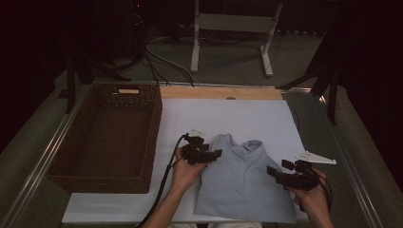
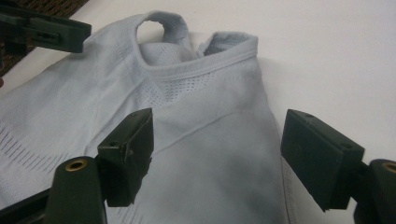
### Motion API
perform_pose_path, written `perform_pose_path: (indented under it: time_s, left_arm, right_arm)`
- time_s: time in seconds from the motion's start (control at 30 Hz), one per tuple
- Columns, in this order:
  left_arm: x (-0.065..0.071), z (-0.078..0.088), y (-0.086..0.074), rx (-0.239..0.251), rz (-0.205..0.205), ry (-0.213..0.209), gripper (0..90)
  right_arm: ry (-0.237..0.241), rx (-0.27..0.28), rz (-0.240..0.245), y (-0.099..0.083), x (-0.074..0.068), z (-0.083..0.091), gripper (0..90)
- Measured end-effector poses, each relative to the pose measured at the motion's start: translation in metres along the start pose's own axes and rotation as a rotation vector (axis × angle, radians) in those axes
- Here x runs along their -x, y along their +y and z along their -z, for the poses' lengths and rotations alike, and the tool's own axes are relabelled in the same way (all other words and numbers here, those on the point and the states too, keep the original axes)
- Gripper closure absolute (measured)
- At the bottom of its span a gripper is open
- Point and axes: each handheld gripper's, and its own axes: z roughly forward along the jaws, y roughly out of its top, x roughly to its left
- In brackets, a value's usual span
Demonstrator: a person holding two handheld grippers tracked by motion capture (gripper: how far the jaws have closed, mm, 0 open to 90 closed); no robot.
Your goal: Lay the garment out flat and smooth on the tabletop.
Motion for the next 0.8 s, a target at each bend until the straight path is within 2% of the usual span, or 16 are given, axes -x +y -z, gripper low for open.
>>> perform_pose_path:
  time_s: [0.07,0.17,0.27,0.37,0.47,0.5,0.53,0.63,0.73,0.8]
  left_arm:
    - [0.001,-0.001,0.000,-0.007,0.001,-0.012,47.9]
    - [0.002,-0.002,0.000,-0.015,-0.012,0.003,54.4]
    - [0.003,-0.001,0.000,-0.011,-0.028,0.011,68.2]
    - [0.007,0.003,0.000,-0.001,-0.057,0.017,76.9]
    - [0.013,0.006,-0.002,0.012,-0.095,0.024,79.9]
    - [0.013,0.006,-0.002,0.012,-0.095,0.024,80.3]
    - [0.018,0.010,-0.003,0.029,-0.128,0.027,80.4]
    - [0.025,0.014,-0.005,0.048,-0.164,0.017,80.9]
    - [0.034,0.019,-0.009,0.065,-0.228,0.014,80.8]
    - [0.038,0.021,-0.011,0.071,-0.248,0.008,80.8]
  right_arm:
    - [0.000,0.002,0.001,0.001,-0.001,-0.001,25.9]
    - [0.006,0.006,0.003,0.003,-0.004,-0.003,26.0]
    - [0.006,0.008,0.009,0.005,-0.005,-0.005,26.1]
    - [0.008,0.009,0.009,0.007,-0.006,-0.007,26.4]
    - [0.006,0.010,0.011,0.010,-0.008,-0.009,27.2]
    - [0.005,0.011,0.011,0.011,-0.009,-0.009,27.6]
    - [0.003,0.013,0.015,0.012,-0.010,-0.010,27.9]
    - [0.003,0.018,0.018,0.016,-0.014,-0.012,28.2]
    - [0.002,0.020,0.025,0.019,-0.017,-0.016,29.7]
    - [0.006,0.021,0.025,0.022,-0.021,-0.019,31.4]
